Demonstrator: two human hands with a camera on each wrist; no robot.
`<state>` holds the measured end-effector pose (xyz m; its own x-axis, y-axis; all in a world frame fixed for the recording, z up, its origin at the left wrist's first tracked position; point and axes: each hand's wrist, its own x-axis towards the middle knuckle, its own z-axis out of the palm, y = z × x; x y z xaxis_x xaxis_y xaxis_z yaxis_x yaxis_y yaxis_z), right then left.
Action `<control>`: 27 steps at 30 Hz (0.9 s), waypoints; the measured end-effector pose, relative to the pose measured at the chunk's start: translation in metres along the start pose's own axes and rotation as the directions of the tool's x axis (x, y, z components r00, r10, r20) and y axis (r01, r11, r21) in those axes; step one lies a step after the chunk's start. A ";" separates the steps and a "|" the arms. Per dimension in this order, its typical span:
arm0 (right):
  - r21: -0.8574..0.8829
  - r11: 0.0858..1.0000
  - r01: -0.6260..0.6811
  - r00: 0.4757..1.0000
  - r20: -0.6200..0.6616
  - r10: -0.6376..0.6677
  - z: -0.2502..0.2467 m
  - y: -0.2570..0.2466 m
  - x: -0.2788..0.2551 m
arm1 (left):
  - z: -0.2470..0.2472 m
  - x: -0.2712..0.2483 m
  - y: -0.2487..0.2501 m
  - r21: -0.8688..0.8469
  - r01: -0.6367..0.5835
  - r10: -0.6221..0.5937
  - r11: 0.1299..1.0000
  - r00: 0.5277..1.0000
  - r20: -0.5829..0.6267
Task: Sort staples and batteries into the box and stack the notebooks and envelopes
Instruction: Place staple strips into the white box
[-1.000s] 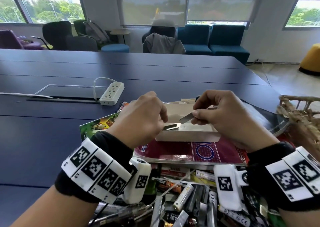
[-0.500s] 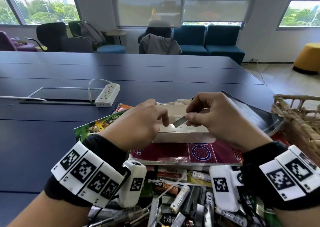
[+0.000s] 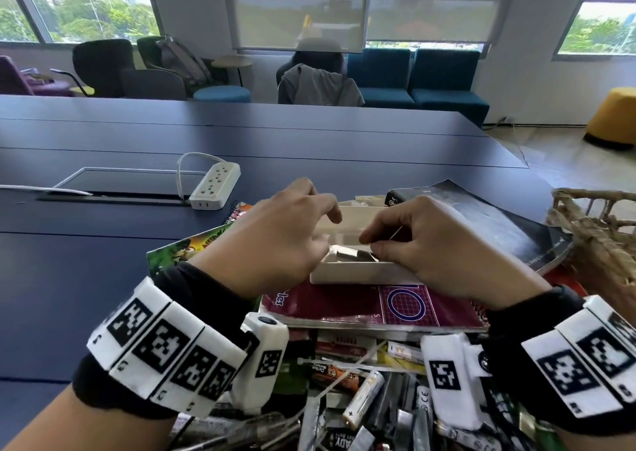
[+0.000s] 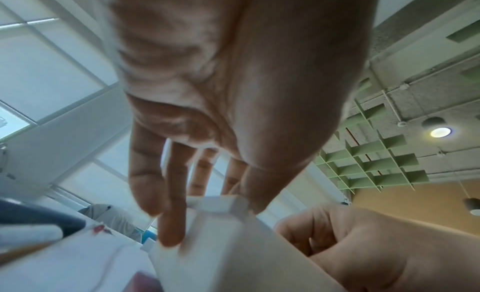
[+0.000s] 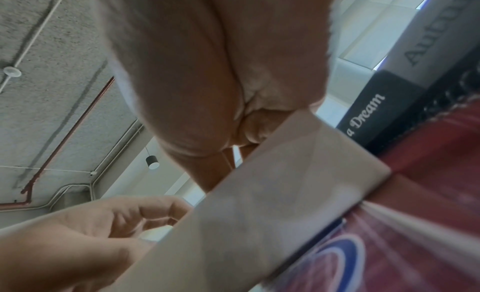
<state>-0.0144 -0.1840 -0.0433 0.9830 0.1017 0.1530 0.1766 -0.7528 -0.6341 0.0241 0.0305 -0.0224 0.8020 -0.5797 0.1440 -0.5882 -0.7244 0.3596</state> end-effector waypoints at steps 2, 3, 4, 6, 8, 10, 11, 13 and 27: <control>-0.028 1.000 -0.010 1.000 -0.001 0.010 0.000 -0.002 0.000 | -0.001 0.001 -0.002 -0.020 0.004 -0.004 1.000 1.000 -0.025; -0.046 0.999 -0.017 1.000 0.004 0.017 0.001 -0.003 0.000 | -0.001 0.001 -0.003 -0.024 0.009 -0.009 1.000 1.000 -0.023; -0.062 0.998 -0.020 1.000 0.011 0.021 0.001 -0.004 0.000 | -0.001 0.001 -0.004 -0.026 0.014 -0.015 1.000 1.000 -0.018; -0.088 0.996 -0.018 0.999 0.028 0.020 0.001 -0.006 -0.001 | -0.001 0.001 -0.005 -0.025 0.020 -0.020 0.999 1.000 -0.017; -0.090 0.996 -0.020 0.998 0.063 0.026 0.000 -0.009 -0.002 | 0.000 0.001 -0.005 -0.014 0.013 -0.014 1.000 1.000 -0.020; -0.084 0.996 -0.022 0.993 0.111 0.032 0.001 -0.011 -0.004 | 0.000 0.001 -0.005 -0.004 0.009 -0.009 1.000 1.000 -0.008; -0.076 0.997 -0.013 0.991 0.134 0.024 0.002 -0.013 -0.005 | 0.000 0.001 -0.005 -0.005 0.007 -0.007 1.000 1.000 0.000; -0.042 0.999 0.012 0.985 0.171 -0.005 0.004 -0.016 -0.006 | 0.000 0.001 -0.004 -0.011 0.000 0.000 1.000 1.000 0.019; 0.081 0.996 0.042 0.991 0.124 -0.052 0.001 -0.012 -0.006 | 0.005 0.006 -0.003 0.046 -0.005 0.000 0.999 0.994 0.110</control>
<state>-0.0219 -0.1751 -0.0377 0.9713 0.2200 0.0905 0.2209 -0.6926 -0.6867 0.0298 0.0273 -0.0274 0.7857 -0.6171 0.0420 -0.5964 -0.7379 0.3159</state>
